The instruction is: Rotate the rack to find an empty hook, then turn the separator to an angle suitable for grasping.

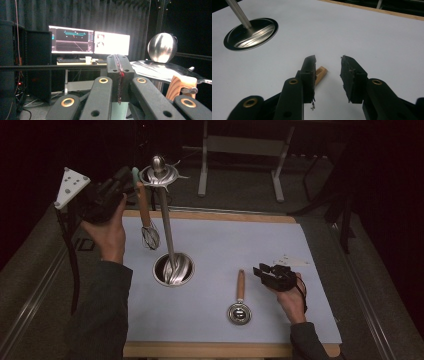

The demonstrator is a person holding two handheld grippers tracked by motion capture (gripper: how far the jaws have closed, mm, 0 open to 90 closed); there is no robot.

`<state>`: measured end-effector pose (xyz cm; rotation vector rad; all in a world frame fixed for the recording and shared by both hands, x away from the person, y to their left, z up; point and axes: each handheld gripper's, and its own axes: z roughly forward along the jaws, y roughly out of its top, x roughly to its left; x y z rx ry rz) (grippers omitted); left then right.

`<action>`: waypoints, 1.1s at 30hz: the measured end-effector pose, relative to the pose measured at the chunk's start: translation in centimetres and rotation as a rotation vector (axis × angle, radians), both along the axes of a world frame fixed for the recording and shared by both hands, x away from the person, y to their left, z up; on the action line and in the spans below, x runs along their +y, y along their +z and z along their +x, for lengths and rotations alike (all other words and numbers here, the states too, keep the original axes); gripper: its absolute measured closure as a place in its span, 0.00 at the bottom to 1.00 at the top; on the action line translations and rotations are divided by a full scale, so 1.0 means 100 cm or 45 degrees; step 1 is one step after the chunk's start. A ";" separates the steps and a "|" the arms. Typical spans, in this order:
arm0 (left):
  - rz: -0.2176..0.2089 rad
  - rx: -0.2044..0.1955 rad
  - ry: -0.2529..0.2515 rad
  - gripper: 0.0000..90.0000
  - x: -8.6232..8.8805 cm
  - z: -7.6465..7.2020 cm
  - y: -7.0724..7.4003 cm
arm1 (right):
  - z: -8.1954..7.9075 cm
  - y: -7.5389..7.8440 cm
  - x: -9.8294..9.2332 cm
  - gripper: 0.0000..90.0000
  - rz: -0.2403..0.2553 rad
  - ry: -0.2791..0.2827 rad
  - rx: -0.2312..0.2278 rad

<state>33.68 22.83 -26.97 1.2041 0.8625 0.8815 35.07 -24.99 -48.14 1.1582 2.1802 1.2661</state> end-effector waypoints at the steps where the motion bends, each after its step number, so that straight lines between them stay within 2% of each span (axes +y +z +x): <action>1: 0.002 -0.001 0.005 1.00 -0.001 0.000 0.000 | 0.000 0.000 0.000 0.71 -0.001 -0.001 0.000; 14: 0.021 0.006 0.002 1.00 0.001 0.001 0.000 | 0.001 -0.001 -0.003 0.71 -0.001 -0.010 0.004; 23: 0.043 0.007 -0.002 1.00 0.006 -0.005 -0.001 | 0.000 0.000 -0.004 0.71 -0.006 -0.010 0.006; 27: 0.034 0.021 -0.001 0.99 0.012 -0.008 -0.005 | 0.000 0.000 -0.005 0.70 -0.008 -0.012 0.006; 33: 0.068 0.050 0.009 0.98 0.019 -0.016 -0.020 | -0.001 0.000 -0.004 0.70 -0.025 -0.011 0.006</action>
